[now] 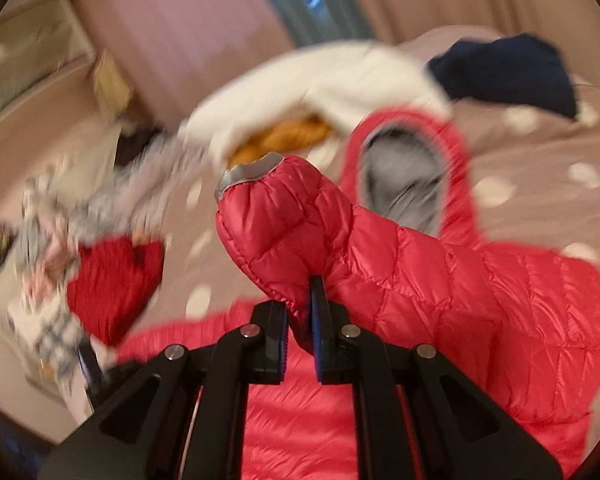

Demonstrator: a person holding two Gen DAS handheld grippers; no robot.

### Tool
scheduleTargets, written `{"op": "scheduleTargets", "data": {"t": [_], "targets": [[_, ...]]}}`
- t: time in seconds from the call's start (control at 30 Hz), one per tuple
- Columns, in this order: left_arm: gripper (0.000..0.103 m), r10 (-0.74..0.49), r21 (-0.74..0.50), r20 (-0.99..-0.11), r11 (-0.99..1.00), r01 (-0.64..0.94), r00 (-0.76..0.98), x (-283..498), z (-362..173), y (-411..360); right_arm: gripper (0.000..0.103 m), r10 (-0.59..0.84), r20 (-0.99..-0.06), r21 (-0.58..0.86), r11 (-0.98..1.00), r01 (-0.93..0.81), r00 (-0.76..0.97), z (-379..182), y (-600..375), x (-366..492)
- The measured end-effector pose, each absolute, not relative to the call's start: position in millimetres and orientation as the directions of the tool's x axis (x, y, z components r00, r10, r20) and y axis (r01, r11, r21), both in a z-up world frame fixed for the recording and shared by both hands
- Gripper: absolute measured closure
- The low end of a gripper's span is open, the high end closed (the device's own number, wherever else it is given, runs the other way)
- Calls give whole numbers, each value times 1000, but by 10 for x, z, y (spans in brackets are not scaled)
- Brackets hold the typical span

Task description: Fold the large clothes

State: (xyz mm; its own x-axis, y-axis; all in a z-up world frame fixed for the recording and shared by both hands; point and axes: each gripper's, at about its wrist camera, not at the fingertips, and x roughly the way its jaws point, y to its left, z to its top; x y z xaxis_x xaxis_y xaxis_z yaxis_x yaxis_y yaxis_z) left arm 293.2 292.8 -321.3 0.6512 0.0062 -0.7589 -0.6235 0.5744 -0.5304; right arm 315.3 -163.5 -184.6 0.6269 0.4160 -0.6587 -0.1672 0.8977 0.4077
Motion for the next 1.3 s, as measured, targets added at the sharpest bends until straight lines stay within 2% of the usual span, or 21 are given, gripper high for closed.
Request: {"op": "scheduleTargets", "data": {"t": [0.13,0.2,0.27,0.33,0.4,0.53,0.67,0.77,0.83,0.87,0.9,0.93,1.0,1.1,1.2,1.3], "targets": [[90,-5,-535,-754,584,-610,657,2923,-3207,2932,87,386,-747,370,918,-144,540,-2215,-1451,3243],[90,-2,-519,-762,601,-608,648,2935,-3195,2923,83,392,-752,389,913,-124,529,-2214,-1570,3229],[90,6,-515,-761,602,-610,649,2931,-3177,2916,72,395,-740,406,907,-107,545,-2175,-1682,3232],[90,14,-508,-765,600,-618,643,2936,-3170,2911,47,388,-706,421,903,-90,592,-2045,-1806,3181],[90,19,-500,-769,604,-621,639,2949,-3152,2890,41,381,-681,424,902,-88,626,-1878,-1904,3103],[90,42,-481,-760,634,-605,649,2957,-3015,2789,41,294,-647,403,915,-12,703,-1716,-2262,3000],[91,54,-487,-732,656,-577,679,2941,-2826,2688,45,146,-678,370,915,163,720,-1823,-2789,2969],[90,55,-485,-707,688,-540,705,2930,-2631,2552,51,43,-726,320,904,282,686,-2082,-3160,2940],[90,56,-464,-694,727,-506,717,2948,-2464,2384,60,-9,-788,282,884,373,616,-2332,-3363,2932],[90,46,-458,-686,748,-481,726,2967,-2375,2286,61,-13,-821,273,870,412,571,-2516,-3466,2934],[90,35,-456,-679,763,-459,733,2980,-2313,2207,67,2,-836,277,865,419,549,-2679,-3526,2936],[90,16,-454,-669,783,-425,743,3005,-2227,2079,74,5,-836,279,865,417,549,-2843,-3583,2916],[90,-51,-449,-646,832,-325,761,3054,-2027,1718,78,-13,-816,268,877,398,578,-2885,-3567,2849],[90,-154,-451,-625,871,-194,765,3123,-1821,1219,75,9,-826,290,864,412,563,-2762,-3568,2826],[90,-290,-486,-593,873,-47,751,3150,-1687,638,73,64,-795,396,807,438,603,-2549,-3727,2714],[90,-369,-453,-599,888,80,711,3199,-1688,30,54,3,-759,410,779,475,651,-2300,-3865,2463]]}}
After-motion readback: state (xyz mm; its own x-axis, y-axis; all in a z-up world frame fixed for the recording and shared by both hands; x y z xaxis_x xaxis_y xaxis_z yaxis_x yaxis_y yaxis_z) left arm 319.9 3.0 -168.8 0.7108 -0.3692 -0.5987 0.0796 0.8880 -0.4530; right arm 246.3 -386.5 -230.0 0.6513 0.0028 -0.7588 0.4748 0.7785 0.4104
